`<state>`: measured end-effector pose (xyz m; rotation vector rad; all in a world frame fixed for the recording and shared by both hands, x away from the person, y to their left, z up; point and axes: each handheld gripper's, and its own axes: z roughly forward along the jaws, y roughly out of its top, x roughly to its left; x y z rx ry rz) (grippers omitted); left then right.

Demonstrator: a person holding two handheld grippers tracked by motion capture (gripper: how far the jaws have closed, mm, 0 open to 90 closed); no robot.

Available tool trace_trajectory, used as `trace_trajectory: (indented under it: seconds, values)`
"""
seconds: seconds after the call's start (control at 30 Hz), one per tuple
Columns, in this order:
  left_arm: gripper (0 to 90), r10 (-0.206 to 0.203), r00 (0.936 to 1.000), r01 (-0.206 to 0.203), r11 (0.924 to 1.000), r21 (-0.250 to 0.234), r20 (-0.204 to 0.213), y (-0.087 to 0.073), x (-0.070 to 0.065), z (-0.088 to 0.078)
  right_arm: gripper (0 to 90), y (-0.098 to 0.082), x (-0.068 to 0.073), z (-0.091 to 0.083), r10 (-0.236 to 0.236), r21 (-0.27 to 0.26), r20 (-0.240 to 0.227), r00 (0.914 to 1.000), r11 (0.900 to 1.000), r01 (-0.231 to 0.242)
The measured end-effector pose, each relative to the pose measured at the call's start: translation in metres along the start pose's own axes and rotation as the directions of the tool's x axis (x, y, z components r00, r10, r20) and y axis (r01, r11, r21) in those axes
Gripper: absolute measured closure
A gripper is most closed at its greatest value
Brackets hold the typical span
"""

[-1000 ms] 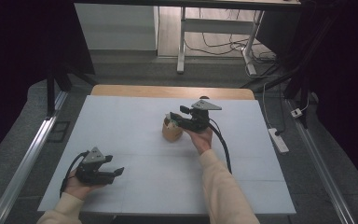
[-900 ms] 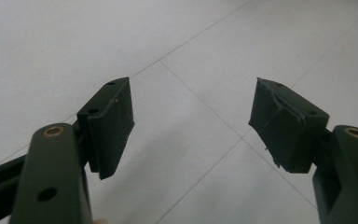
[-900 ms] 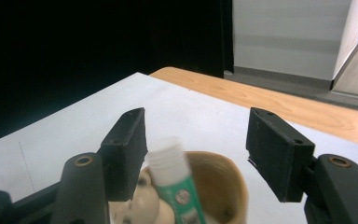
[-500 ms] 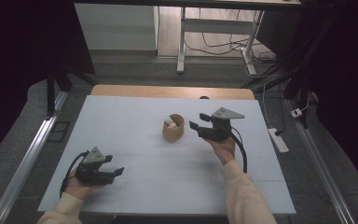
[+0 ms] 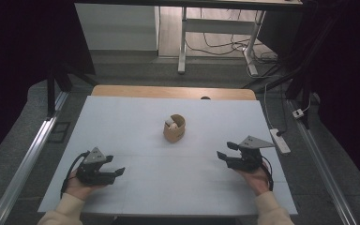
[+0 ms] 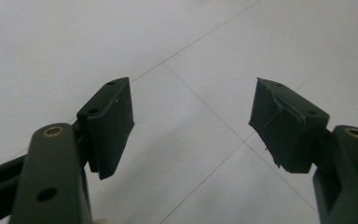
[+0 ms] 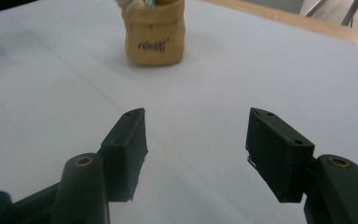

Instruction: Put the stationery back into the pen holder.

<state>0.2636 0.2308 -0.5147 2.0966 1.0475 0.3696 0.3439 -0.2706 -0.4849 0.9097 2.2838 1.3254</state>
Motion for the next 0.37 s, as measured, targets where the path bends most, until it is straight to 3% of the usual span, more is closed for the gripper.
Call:
trace_trajectory:
  seconds: [0.17,0.37]
  values:
    - [29.8,-0.001,1.0000,0.001,1.0000,-0.001,0.000,0.001,0.000,0.000,37.3,-0.014,-0.002,-0.011,-0.012,0.030,0.011,0.9999,0.999,0.011]
    - [29.7,0.001,1.0000,-0.001,1.0000,-0.003,0.000,0.001,0.000,0.000,36.6,-0.020,-0.004,-0.015,-0.017,0.031,0.010,0.9998,0.999,0.017]
